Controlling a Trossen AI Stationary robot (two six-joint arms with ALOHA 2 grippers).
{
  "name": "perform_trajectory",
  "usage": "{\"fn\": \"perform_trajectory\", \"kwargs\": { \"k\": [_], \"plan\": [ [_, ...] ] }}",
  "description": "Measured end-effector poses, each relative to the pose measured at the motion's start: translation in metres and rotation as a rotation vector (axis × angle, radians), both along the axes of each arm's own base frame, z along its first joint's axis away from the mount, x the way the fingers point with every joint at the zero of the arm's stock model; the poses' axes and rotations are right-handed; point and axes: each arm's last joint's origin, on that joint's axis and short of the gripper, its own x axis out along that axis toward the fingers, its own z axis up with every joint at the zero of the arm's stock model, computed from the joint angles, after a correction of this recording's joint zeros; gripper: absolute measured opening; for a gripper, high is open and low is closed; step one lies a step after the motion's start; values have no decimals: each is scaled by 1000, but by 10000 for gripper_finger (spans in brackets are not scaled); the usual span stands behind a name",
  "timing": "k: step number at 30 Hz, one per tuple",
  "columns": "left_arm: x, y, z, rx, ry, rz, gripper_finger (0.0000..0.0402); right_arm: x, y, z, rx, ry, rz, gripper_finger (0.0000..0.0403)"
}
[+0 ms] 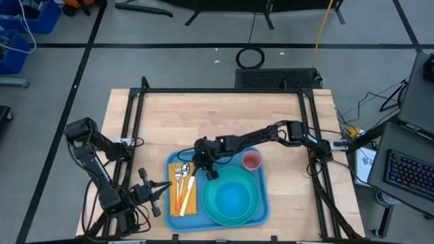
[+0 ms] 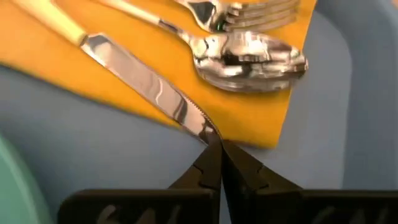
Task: Set up tray
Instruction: Adjust the white table knife on the top of the yellow table napkin
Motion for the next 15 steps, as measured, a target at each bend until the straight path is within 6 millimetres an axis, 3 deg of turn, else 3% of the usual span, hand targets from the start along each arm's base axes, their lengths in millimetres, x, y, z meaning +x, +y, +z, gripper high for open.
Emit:
{"fn": "perform_trajectory", "kwargs": {
  "k": [15],
  "plan": [
    [0,0,0,-5,8,-1,26,8,2,7,10,-113,-9,0]
  ]
}}
